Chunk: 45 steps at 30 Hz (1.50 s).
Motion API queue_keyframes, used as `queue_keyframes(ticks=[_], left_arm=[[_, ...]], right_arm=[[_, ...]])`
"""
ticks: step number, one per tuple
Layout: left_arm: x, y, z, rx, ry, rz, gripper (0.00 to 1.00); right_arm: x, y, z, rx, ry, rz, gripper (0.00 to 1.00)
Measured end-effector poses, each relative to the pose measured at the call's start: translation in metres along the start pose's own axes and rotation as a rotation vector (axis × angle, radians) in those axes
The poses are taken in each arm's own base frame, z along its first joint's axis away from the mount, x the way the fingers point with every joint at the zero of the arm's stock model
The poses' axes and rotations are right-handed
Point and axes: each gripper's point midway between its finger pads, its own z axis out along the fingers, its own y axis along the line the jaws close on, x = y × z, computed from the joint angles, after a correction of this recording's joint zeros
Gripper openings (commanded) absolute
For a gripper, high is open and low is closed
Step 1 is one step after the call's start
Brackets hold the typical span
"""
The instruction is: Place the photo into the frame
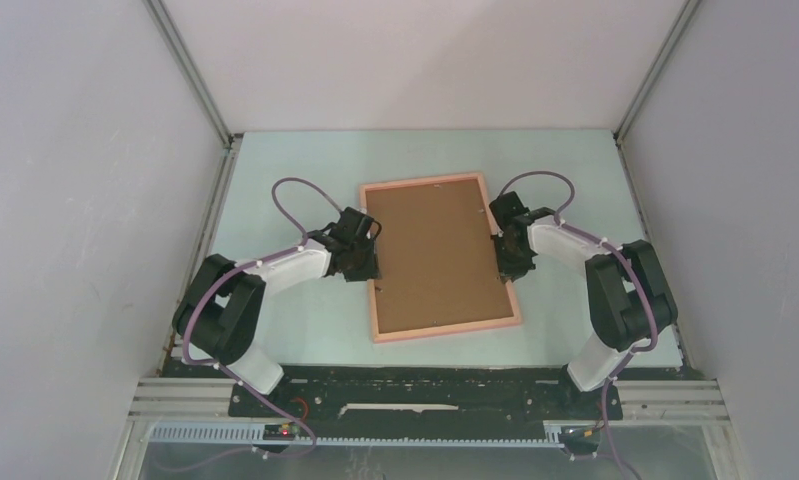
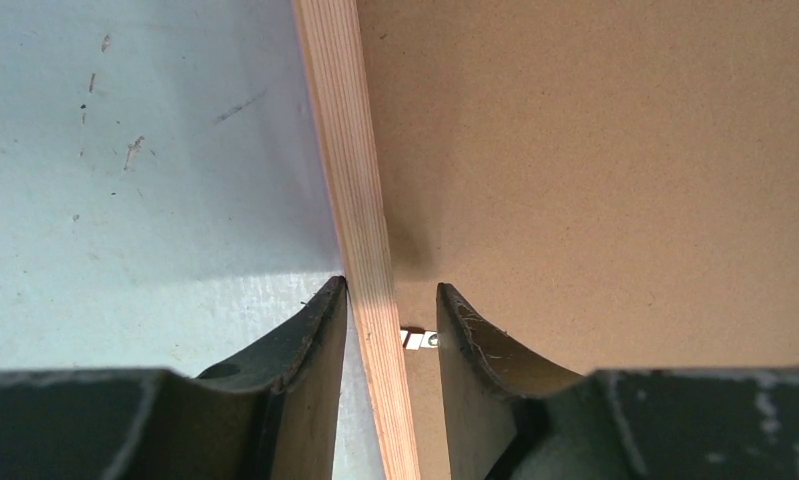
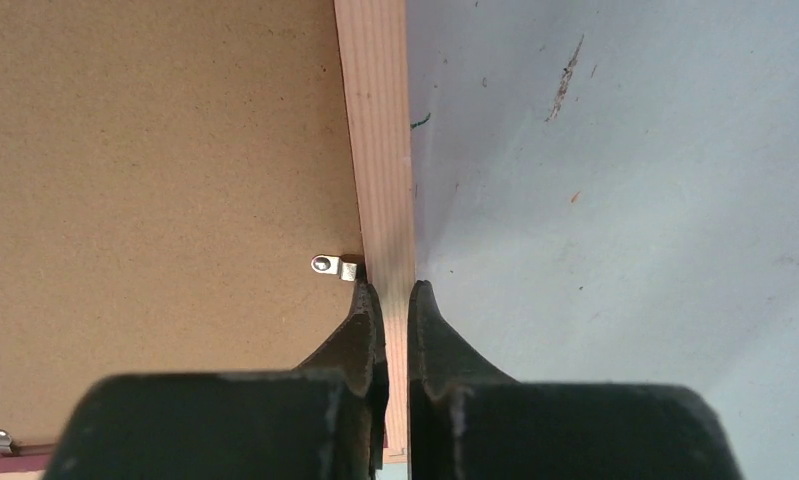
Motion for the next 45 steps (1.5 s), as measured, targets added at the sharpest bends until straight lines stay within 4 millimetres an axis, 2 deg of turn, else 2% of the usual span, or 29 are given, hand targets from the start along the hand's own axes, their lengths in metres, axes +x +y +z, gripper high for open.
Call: queue_keyframes(ticks=[1,5,9,11,15,17,21,23,26,29,33,40,42,45], left_arm=[[0.000,0.000,0.000,0.000,0.000,0.000,0.39],[0.000,0.000,0.000,0.000,0.000,0.000,0.39],[0.000,0.000,0.000,-0.001,0.000,-0.001,0.39],[0.000,0.000,0.000,-0.001,0.000,-0.001,0.39],[0.000,0.000,0.000,0.010,0.007,-0.007,0.39],[-0.001,0.000,0.000,0.017,0.009,-0.016,0.39],[-0.001,0.000,0.001,0.035,0.016,-0.036,0.39],[0.001,0.000,0.002,0.046,0.017,-0.046,0.39],[0.006,0.000,0.006,0.065,0.023,-0.068,0.36],[0.006,-0.001,0.007,0.078,0.021,-0.090,0.34],[0.005,-0.001,0.007,0.089,0.015,-0.113,0.33],[0.005,-0.005,0.007,0.146,-0.013,-0.168,0.30],[0.006,-0.010,0.008,0.171,-0.023,-0.185,0.30],[0.010,-0.021,0.009,0.193,-0.022,-0.178,0.31]], right_arm=[[0.000,0.000,0.000,0.001,-0.001,-0.003,0.01],[0.000,0.001,0.000,-0.011,0.001,-0.001,0.36],[0.001,0.007,-0.005,-0.049,0.001,0.016,0.54],[0.001,0.011,-0.013,-0.082,-0.019,0.027,0.61],[-0.005,0.015,-0.044,-0.184,-0.103,0.083,0.62],[-0.006,0.009,-0.049,-0.222,-0.123,0.142,0.62],[0.007,-0.003,-0.032,-0.243,-0.071,0.261,0.63],[0.015,0.001,-0.023,-0.255,-0.027,0.284,0.60],[0.013,0.012,-0.012,-0.297,0.002,0.297,0.56],[0.011,0.014,0.001,-0.287,0.040,0.305,0.54],[0.001,0.013,0.003,-0.276,0.045,0.306,0.53],[-0.005,0.009,0.005,-0.275,0.035,0.312,0.53],[-0.011,0.006,0.007,-0.268,0.028,0.306,0.53],[-0.033,-0.004,0.013,-0.235,0.009,0.289,0.53]])
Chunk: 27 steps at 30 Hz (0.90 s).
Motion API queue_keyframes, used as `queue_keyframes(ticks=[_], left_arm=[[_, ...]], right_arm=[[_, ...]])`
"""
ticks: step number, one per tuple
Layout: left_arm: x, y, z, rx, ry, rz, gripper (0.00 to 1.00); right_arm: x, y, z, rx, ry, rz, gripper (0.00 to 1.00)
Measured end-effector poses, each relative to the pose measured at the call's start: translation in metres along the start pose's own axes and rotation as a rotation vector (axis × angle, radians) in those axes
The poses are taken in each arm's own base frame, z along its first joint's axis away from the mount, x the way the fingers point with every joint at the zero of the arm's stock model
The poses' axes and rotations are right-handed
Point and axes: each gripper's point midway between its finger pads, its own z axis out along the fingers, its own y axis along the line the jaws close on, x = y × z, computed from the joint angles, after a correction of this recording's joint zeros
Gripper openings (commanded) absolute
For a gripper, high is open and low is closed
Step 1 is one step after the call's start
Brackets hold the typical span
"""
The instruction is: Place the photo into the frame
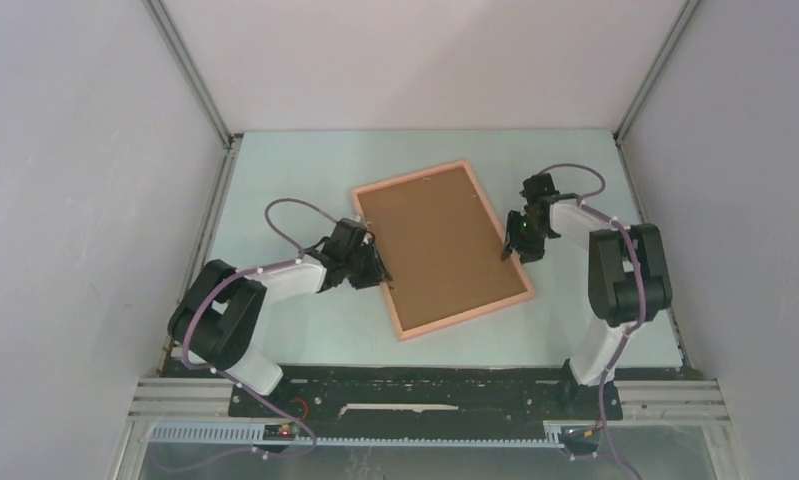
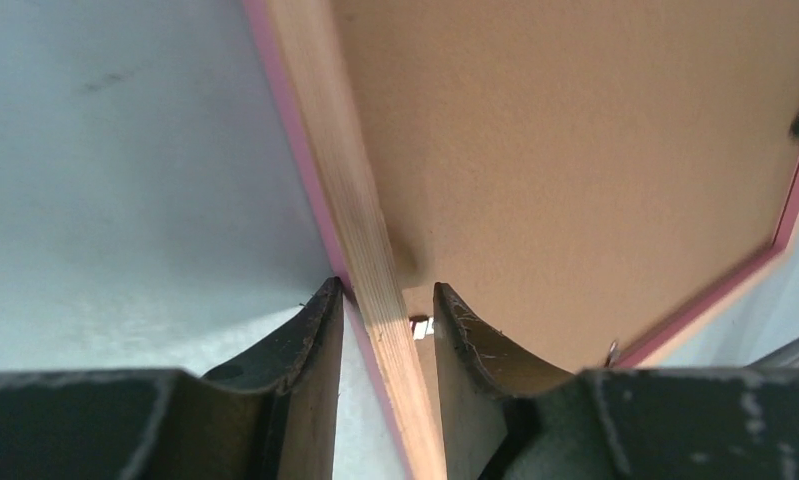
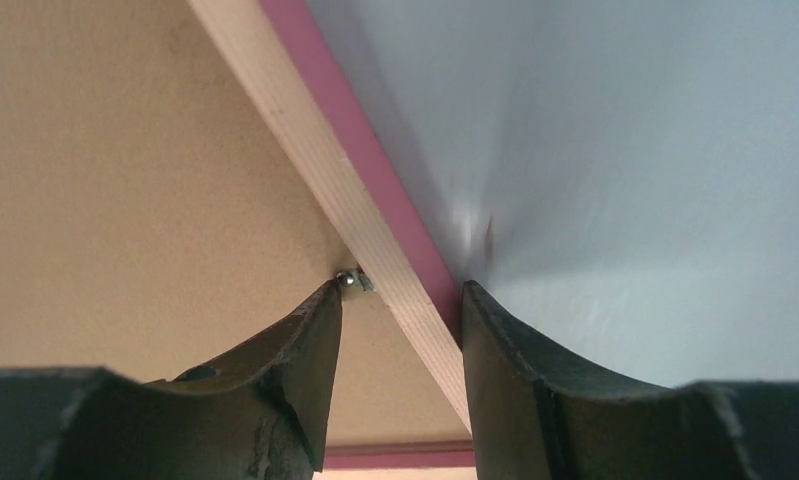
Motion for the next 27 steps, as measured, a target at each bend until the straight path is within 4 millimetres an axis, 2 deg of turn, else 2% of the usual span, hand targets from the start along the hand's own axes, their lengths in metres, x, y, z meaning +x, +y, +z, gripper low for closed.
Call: queue_keyframes(ticks=[2,4,6,8,11,14,17,20,22,24,27], left_arm=[[0.009,-0.009,0.001,0.017,0.014,0.011,0.34],[0.022,-0.019,0.002,0.037,0.042,0.030,0.37],[0.044,-0.034,0.001,0.074,0.097,0.061,0.43],[0.076,-0.053,-0.004,0.133,0.189,0.112,0.52],[0.119,-0.087,-0.018,0.259,0.340,0.200,0.61],[0.125,-0.117,-0.036,0.384,0.392,0.259,0.65],[0.116,-0.123,-0.050,0.430,0.382,0.317,0.73],[0.093,-0.121,-0.066,0.432,0.330,0.358,0.81],[0.060,-0.117,-0.076,0.419,0.248,0.356,0.82],[0.015,-0.106,-0.083,0.371,0.137,0.323,0.83],[-0.057,-0.079,-0.090,0.250,-0.035,0.239,0.83]], right_arm=[[-0.027,-0.001,0.005,0.016,-0.028,-0.018,0.54],[-0.064,0.001,0.012,0.022,-0.079,-0.037,0.55],[-0.101,0.007,0.019,0.014,-0.141,-0.057,0.57],[-0.128,0.019,0.024,-0.021,-0.177,-0.080,0.59],[-0.141,0.044,0.020,-0.094,-0.173,-0.100,0.63],[-0.154,0.058,0.000,-0.098,-0.197,-0.114,0.66],[-0.164,0.056,-0.026,-0.059,-0.239,-0.113,0.67],[-0.156,0.043,-0.061,-0.036,-0.270,-0.085,0.67],[-0.136,0.038,-0.081,-0.054,-0.279,-0.069,0.67],[-0.103,0.030,-0.094,-0.085,-0.265,-0.046,0.68],[-0.058,0.023,-0.092,-0.113,-0.211,-0.026,0.67]])
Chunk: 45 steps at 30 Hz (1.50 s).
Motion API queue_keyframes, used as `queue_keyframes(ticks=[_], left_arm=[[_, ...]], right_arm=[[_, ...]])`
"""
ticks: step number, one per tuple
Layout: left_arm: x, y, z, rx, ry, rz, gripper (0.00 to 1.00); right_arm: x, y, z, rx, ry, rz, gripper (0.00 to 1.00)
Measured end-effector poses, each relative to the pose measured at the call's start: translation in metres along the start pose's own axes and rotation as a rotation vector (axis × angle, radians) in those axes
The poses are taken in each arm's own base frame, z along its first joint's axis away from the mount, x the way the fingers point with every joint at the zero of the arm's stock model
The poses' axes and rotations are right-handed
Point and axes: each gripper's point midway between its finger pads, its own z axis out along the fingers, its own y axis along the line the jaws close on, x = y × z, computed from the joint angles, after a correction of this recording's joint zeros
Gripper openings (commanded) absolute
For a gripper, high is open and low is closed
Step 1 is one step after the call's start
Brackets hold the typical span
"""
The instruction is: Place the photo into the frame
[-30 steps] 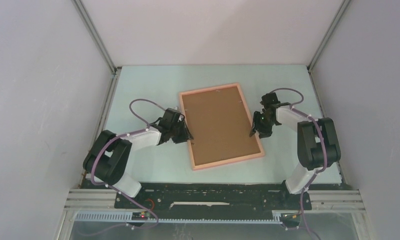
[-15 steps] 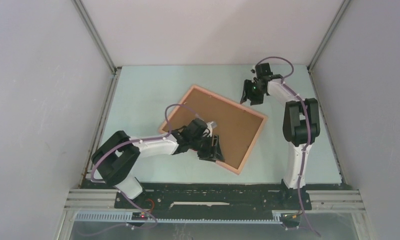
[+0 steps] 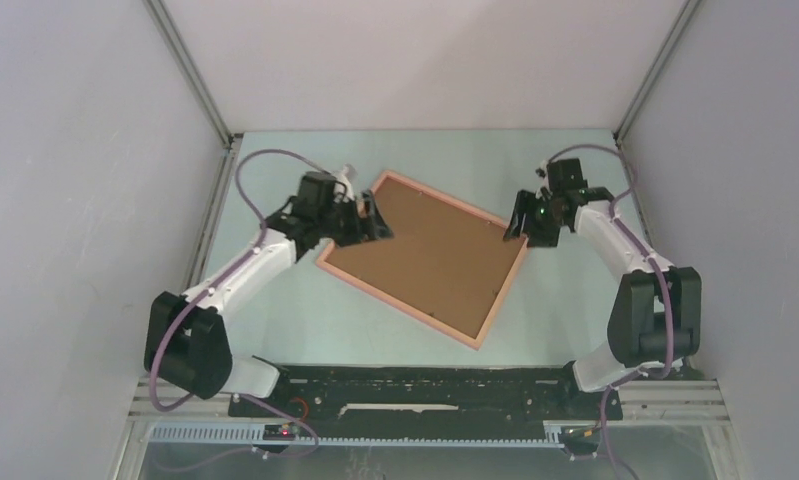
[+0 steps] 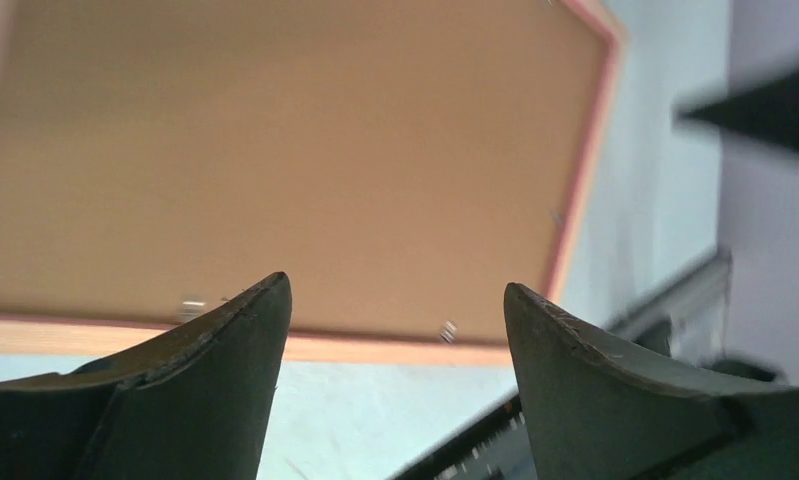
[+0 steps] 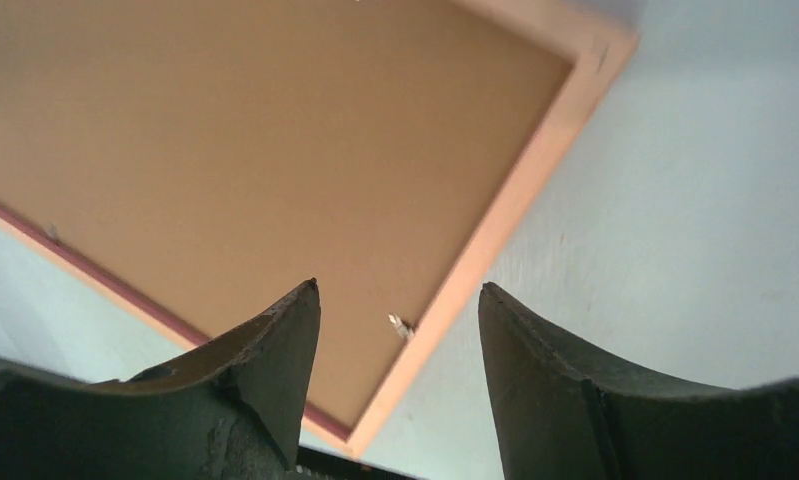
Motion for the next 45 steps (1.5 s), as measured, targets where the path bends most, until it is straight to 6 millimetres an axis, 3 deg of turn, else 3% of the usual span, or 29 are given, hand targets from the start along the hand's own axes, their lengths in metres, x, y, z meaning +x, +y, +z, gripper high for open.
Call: queue_keyframes(ticks=[3,6,10,14,18,27,31,34,39,42,45], left_arm=[[-0.041,0.050,-0.012,-0.145,-0.109,-0.090,0.82],[-0.058,0.101,-0.014,-0.266,-0.149,-0.190,0.82],[-0.054,0.166,-0.012,-0.413,-0.126,-0.304,0.81],[-0.054,0.191,-0.002,-0.461,-0.068,-0.320,0.78],[-0.063,0.194,0.023,-0.404,-0.024,-0.306,0.70],[-0.039,0.192,0.045,-0.311,0.033,-0.363,0.51],[-0.016,0.180,0.045,-0.252,0.030,-0.414,0.46],[0.016,0.155,0.044,-0.193,0.056,-0.430,0.42],[0.077,0.106,0.042,-0.091,0.173,-0.430,0.49],[0.084,0.098,0.039,-0.080,0.201,-0.420,0.57],[0.071,0.100,0.038,-0.106,0.195,-0.411,0.56]], right_arm=[[0.050,-0.014,0.012,0.004,0.109,0.042,0.66],[0.078,-0.022,0.022,0.006,0.186,0.078,0.66],[0.076,-0.016,0.024,-0.034,0.176,0.090,0.67],[0.068,-0.004,0.025,-0.077,0.141,0.083,0.67],[0.064,0.013,0.025,-0.123,0.127,0.065,0.66],[0.049,0.082,0.037,-0.236,0.130,-0.038,0.65],[0.049,0.116,0.054,-0.304,0.160,-0.043,0.64],[0.052,0.136,0.070,-0.341,0.193,-0.028,0.63],[0.059,0.170,0.097,-0.392,0.239,-0.004,0.57],[0.061,0.190,0.111,-0.427,0.256,0.014,0.48],[0.062,0.205,0.124,-0.445,0.262,0.034,0.39]])
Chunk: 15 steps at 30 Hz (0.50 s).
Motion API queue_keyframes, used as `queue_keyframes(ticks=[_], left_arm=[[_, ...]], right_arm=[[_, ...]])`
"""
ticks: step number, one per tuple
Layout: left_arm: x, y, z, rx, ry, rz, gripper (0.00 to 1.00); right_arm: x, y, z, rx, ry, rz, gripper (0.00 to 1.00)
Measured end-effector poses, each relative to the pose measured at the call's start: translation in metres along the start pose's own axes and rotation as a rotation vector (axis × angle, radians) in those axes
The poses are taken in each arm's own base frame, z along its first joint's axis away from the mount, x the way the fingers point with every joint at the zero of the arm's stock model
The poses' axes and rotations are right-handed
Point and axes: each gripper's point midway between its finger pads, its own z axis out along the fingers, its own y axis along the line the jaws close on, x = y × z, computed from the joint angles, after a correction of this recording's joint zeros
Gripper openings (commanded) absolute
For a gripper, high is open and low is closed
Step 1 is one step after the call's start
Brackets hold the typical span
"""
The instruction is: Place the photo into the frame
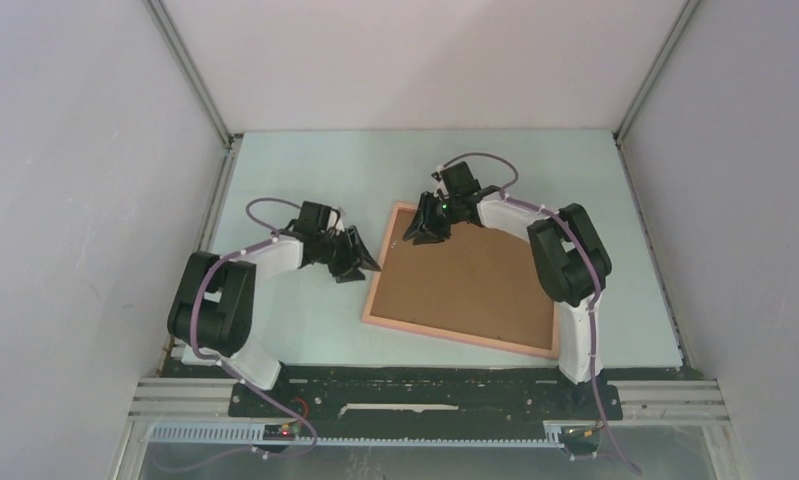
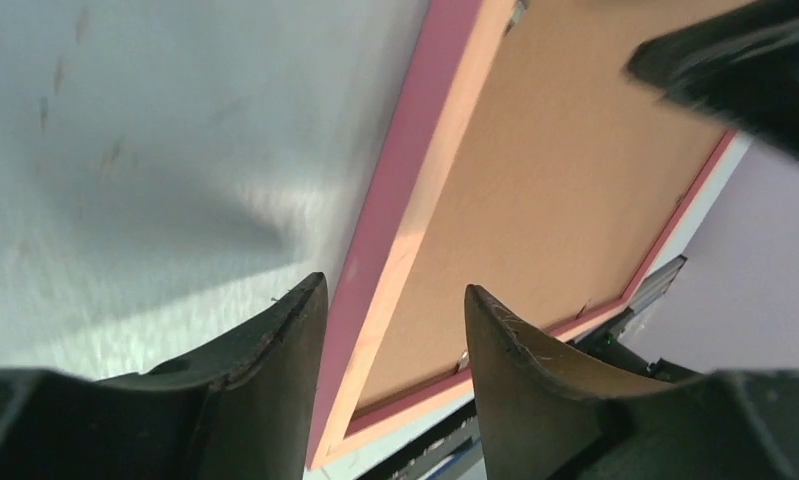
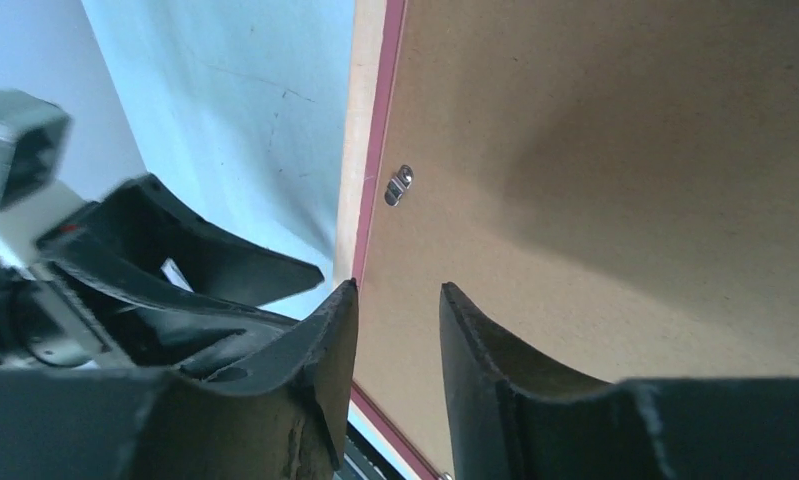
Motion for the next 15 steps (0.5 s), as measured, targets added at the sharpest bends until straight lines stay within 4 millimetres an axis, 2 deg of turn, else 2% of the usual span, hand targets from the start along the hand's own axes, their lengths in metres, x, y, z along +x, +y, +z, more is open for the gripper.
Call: queue_keyframes(ticks=[2,5,8,11,15], left_arm=[[-0.017,-0.009,0.000,0.000,-0.020,0.020,0.52],[-0.036,-0.019,0.005,0.005,-0.040,0.045,0.49],[-0.036,-0.014,0.013,-0.010,-0.022,0.047,0.45],[-0.029,-0.007,0.020,-0.032,0.006,0.043,0.43],[-0.026,-0.005,0.022,-0.040,0.018,0.044,0.37]], right_arm=[[0.001,0.003,0.007,-0.006,-0.001,0.012,0.33],[0.005,0.009,0.012,-0.007,-0.005,0.027,0.32],[0.009,0.017,0.018,-0.014,-0.010,0.027,0.31],[0.012,0.022,0.026,-0.017,-0.016,0.023,0.24],[0.017,0.010,0.041,0.015,-0.007,0.039,0.13]])
